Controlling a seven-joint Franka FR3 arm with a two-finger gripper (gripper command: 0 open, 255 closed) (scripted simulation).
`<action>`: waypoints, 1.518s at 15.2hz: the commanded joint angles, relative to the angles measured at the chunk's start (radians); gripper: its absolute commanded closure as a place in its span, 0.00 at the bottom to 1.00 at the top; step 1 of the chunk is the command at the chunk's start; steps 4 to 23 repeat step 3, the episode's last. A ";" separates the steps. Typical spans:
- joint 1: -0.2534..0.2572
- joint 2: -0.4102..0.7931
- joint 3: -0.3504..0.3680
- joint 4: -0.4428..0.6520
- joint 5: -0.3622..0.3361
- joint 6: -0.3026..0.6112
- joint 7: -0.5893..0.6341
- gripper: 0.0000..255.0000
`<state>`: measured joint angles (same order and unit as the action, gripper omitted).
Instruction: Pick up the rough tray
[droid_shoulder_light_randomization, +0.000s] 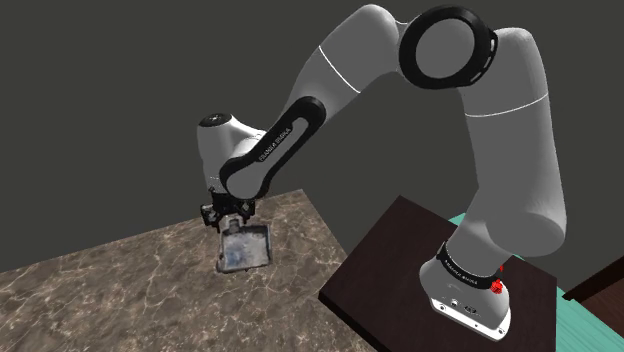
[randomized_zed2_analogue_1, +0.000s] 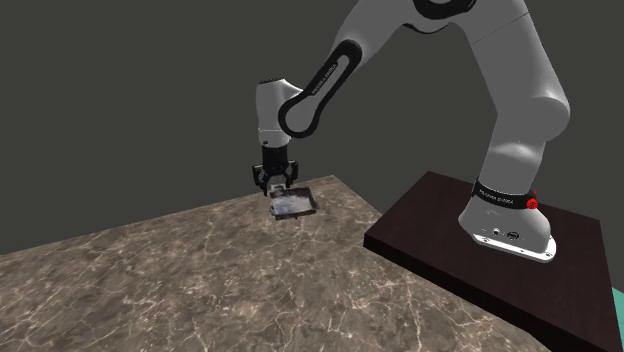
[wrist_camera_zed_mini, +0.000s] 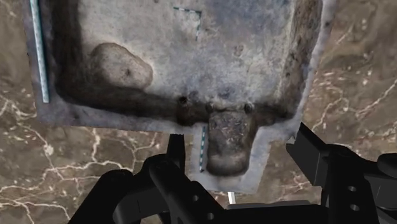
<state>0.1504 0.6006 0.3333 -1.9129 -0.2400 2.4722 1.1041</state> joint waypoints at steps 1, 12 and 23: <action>-0.005 -0.019 0.007 0.000 0.008 -0.019 -0.005 1.00; -0.006 -0.021 0.008 0.000 0.009 -0.020 -0.005 1.00; -0.006 -0.021 0.008 0.000 0.009 -0.020 -0.005 1.00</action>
